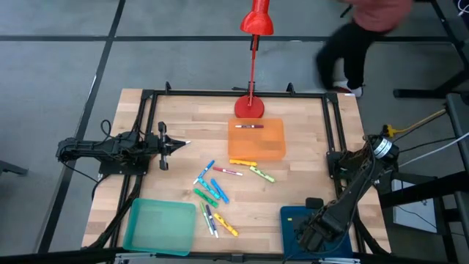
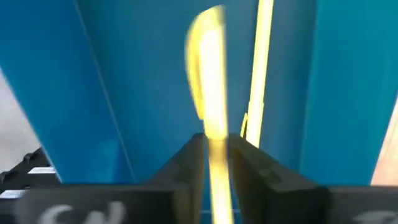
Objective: Pick & Place Markers
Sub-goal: Put the yellow pen into the blue bin, then put the green highlighter pen into the green bin
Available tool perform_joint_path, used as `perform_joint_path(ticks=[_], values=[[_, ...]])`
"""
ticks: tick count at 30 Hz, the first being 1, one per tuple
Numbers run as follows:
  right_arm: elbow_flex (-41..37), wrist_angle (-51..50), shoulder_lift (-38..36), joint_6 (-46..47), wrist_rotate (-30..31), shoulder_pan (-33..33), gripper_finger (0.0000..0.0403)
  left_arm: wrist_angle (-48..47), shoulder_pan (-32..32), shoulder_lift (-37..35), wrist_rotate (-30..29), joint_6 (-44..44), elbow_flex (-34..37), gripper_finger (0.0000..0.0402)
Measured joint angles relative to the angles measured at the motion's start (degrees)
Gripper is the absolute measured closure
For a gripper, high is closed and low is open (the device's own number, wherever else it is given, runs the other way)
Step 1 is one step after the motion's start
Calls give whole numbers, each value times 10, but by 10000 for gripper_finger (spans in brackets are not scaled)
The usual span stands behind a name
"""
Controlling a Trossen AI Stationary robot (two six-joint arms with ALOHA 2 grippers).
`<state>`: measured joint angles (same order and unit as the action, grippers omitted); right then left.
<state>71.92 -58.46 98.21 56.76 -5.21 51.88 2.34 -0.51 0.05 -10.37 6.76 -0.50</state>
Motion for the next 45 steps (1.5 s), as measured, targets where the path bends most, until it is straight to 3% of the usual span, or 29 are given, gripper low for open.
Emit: perform_joint_path(ticks=[6, 14, 22, 28, 45], values=[[-9, 0, 0, 1, 1, 0, 262, 0, 0, 0, 0, 0, 0, 391], [29, -42, 0, -31, 18, -20, 253, 0, 0, 0, 0, 0, 0, 392], [112, -80, 0, -74, 78, -102, 252, 0, 0, 0, 0, 0, 0, 390], [152, -73, 0, -56, 82, -179, 252, 0, 0, 0, 0, 0, 0, 391], [160, -13, 0, -115, 83, -331, 252, 0, 0, 0, 0, 0, 0, 393]])
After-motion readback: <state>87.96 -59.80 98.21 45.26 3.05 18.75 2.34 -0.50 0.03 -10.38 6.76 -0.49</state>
